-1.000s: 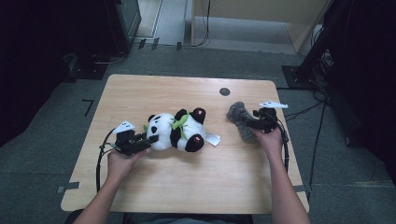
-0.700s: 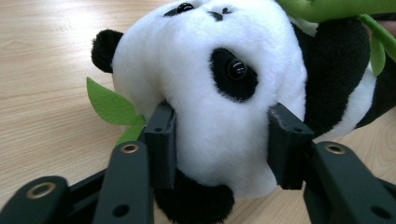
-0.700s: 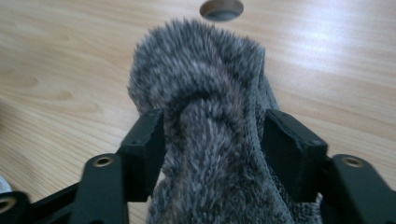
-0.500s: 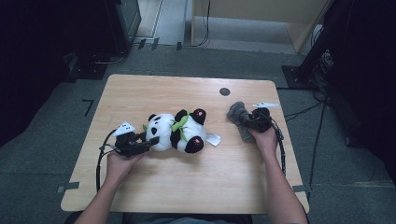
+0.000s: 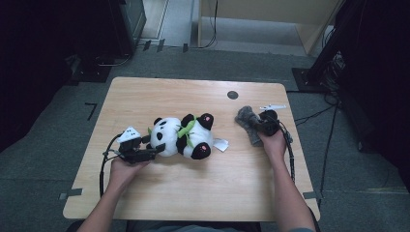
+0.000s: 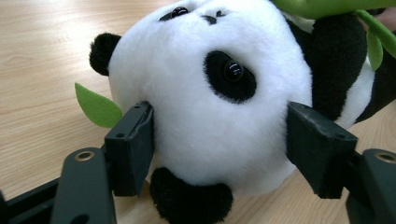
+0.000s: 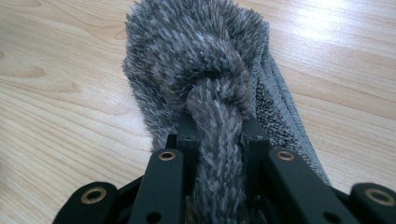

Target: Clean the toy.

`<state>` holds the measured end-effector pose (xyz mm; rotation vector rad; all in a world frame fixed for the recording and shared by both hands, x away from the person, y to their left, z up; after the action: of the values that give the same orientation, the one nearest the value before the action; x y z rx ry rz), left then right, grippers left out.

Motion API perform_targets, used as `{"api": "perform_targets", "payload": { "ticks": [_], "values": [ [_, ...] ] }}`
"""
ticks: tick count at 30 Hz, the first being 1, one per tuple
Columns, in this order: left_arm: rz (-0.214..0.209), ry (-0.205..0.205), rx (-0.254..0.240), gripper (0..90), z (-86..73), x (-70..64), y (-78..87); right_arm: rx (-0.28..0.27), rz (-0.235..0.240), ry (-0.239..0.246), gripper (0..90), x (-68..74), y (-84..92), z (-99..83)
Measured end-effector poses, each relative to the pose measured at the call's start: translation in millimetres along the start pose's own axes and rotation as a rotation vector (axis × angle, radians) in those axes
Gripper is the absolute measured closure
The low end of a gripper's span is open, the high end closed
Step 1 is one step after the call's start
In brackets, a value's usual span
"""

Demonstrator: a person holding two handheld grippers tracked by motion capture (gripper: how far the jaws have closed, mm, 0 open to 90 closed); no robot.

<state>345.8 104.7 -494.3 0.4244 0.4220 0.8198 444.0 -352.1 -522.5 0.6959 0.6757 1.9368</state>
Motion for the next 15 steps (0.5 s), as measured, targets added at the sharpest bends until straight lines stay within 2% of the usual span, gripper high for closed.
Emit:
{"api": "perform_targets", "payload": {
  "ticks": [3, 5, 8, 10, 11, 12, 13, 15],
  "values": [
    [-0.003, 0.006, -0.009, 23.6, 2.4, -0.5, 2.3, 0.001, 0.011, 0.003, 75.7, 4.5, 6.0, 1.8],
    [0.003, -0.010, -0.043, 19.6, 7.4, -1.0, 5.9, 0.006, 0.030, -0.004, 75.6, 9.4, 11.8, 1.6],
    [0.002, -0.010, -0.053, 14.9, 13.0, -1.5, 5.4, -0.006, 0.043, -0.007, 75.6, 12.7, 14.6, 1.8],
    [0.017, -0.003, -0.039, 12.0, 14.8, -1.2, 1.1, -0.016, 0.061, -0.004, 75.6, 17.2, 17.6, 3.5],
    [0.045, -0.002, 0.004, 12.2, 13.5, -0.3, -6.9, -0.018, 0.069, -0.002, 75.6, 19.4, 18.4, 4.4],
    [0.045, -0.002, 0.004, 11.9, 13.5, -0.3, -6.9, -0.018, 0.069, -0.002, 75.6, 19.4, 18.4, 4.4],
    [0.026, -0.002, 0.008, 11.6, 12.0, 0.7, -10.4, -0.020, 0.087, 0.008, 75.3, 25.4, 19.3, 6.8],
    [0.028, -0.014, -0.005, 11.5, 12.4, 0.6, -10.2, -0.016, 0.087, 0.014, 75.1, 27.3, 19.7, 7.6]
  ]
}}
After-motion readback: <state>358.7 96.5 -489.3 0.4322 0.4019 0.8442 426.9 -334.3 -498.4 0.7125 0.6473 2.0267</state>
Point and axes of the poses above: each handheld gripper's, and its own axes: y roughly backward along the jaws, z roughly out of its top, x roughly to its left, the point moved 3 cm from there along -y, roughly forward along the jaws, and after that the axes turned 5 degrees about z, right-handed, at the moved point
